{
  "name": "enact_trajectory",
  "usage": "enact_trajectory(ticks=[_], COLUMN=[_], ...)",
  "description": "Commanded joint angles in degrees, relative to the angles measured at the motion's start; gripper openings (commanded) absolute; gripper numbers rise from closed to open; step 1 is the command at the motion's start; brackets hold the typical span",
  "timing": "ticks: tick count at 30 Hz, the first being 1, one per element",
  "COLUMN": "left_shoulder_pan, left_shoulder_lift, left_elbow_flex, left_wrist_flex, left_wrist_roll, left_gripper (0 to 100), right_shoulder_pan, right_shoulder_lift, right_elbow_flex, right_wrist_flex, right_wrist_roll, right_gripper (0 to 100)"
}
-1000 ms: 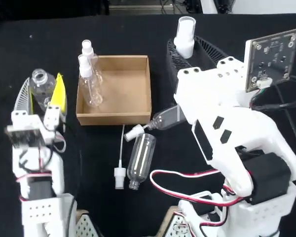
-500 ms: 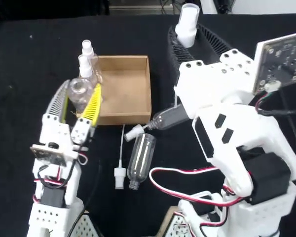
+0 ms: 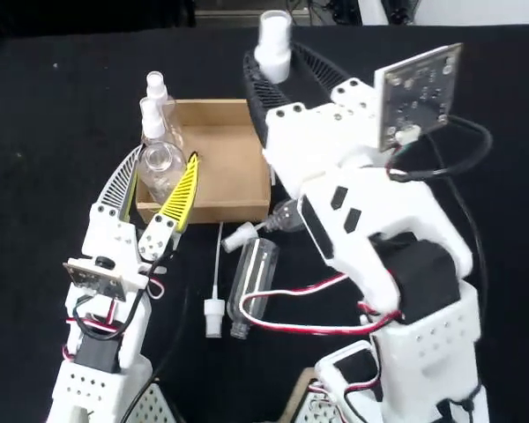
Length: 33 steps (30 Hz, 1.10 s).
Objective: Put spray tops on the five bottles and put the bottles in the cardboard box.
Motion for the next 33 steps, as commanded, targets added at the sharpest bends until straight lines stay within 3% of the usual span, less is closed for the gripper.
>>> enact_trajectory(ticks=[1, 5, 14, 22, 28, 33], left_shoulder_pan=[0.6, 0.6, 0.6, 0.6, 0.6, 0.6], left_shoulder_lift=[-0.8, -0.8, -0.8, -0.8, -0.8, -0.8], left_elbow_flex=[1.4, 1.4, 1.4, 1.4, 1.4, 1.4], left_wrist_flex=[-0.7, -0.7, -0.7, -0.7, -0.7, -0.7], left_wrist_roll=[0.0, 0.0, 0.0, 0.0, 0.0, 0.0], left_gripper=[3, 3, 3, 3, 3, 3], right_shoulder_pan=[-1.3, -3.9, -10.0, -17.0, -17.1, -17.6], right_shoulder_lift=[-6.3, -13.1, -15.5, -15.4, -15.3, -15.4], right_elbow_flex=[0.0, 3.3, 20.0, 21.0, 22.0, 27.6], right_wrist_flex=[-1.9, -3.1, -26.6, -28.8, -33.7, -46.4], right_wrist_roll=[-0.6, -0.5, -0.5, -0.1, -0.4, -0.4], right_gripper=[1.1, 1.1, 1.1, 1.2, 1.1, 1.1])
